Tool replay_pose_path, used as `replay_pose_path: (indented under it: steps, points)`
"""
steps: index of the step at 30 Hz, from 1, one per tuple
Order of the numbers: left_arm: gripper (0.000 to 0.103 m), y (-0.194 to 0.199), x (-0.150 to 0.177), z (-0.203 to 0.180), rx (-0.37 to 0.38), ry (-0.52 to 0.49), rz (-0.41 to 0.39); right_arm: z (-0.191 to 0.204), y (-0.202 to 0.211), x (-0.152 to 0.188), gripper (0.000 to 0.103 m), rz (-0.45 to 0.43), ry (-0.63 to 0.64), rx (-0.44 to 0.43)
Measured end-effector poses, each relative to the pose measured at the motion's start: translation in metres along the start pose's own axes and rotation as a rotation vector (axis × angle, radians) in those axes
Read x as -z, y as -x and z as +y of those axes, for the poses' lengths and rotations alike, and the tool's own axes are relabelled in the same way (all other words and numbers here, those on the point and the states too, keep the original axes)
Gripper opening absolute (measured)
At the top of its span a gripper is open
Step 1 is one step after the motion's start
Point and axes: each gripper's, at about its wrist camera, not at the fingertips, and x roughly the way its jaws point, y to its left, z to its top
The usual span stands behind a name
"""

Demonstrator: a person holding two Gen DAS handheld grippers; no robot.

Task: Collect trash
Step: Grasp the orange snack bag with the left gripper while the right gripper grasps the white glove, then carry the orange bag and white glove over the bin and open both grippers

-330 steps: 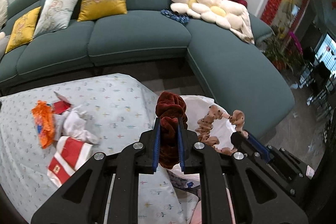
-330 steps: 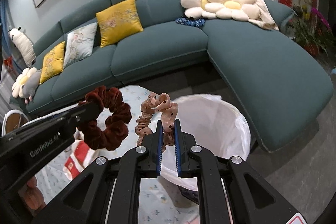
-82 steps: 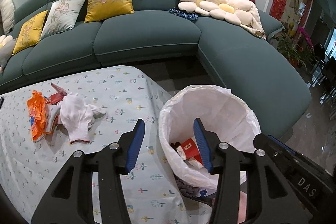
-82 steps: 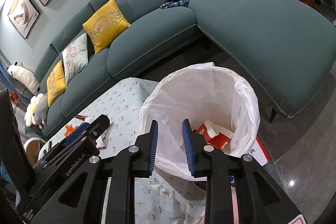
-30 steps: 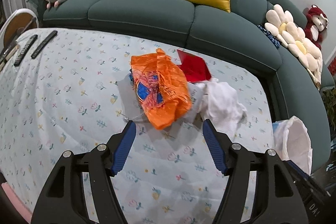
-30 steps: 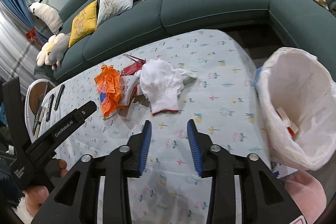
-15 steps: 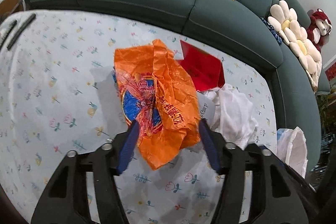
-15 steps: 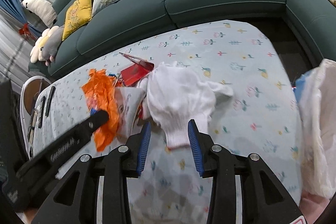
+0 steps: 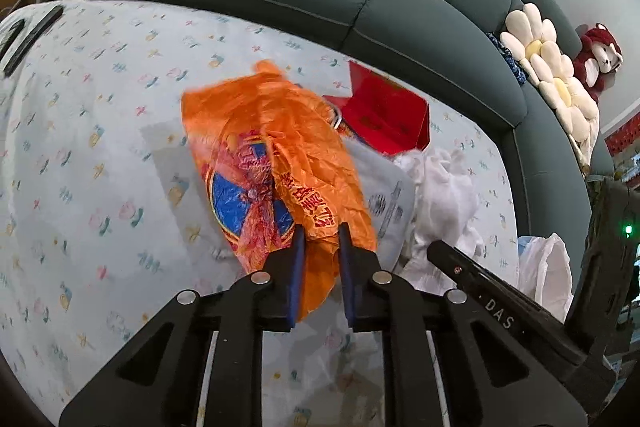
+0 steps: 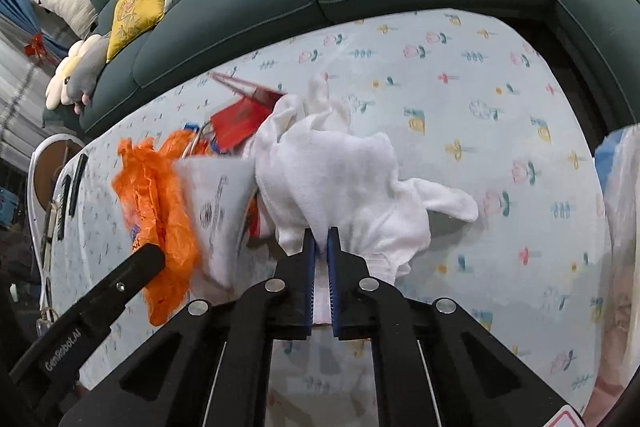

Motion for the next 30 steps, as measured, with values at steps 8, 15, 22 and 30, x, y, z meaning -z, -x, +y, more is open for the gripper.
replay_pose_path:
  steps: [8,15,22,30]
  points:
    - [0.015,0.024,0.041,-0.006,-0.015,0.009,-0.003,-0.009,0.031,0.040,0.006,-0.005,0.004,-0.030]
    - [0.015,0.053,0.059,-0.038,0.003,-0.049,-0.043,-0.014,0.083,0.050,0.006,-0.088,-0.002,-0.061]
    - [0.015,0.084,0.068,-0.085,0.037,-0.132,-0.102,-0.032,0.142,0.049,0.006,-0.196,-0.023,-0.070]
    - [0.015,0.106,0.085,-0.148,0.073,-0.258,-0.149,-0.076,0.191,0.058,0.006,-0.285,-0.073,-0.058]
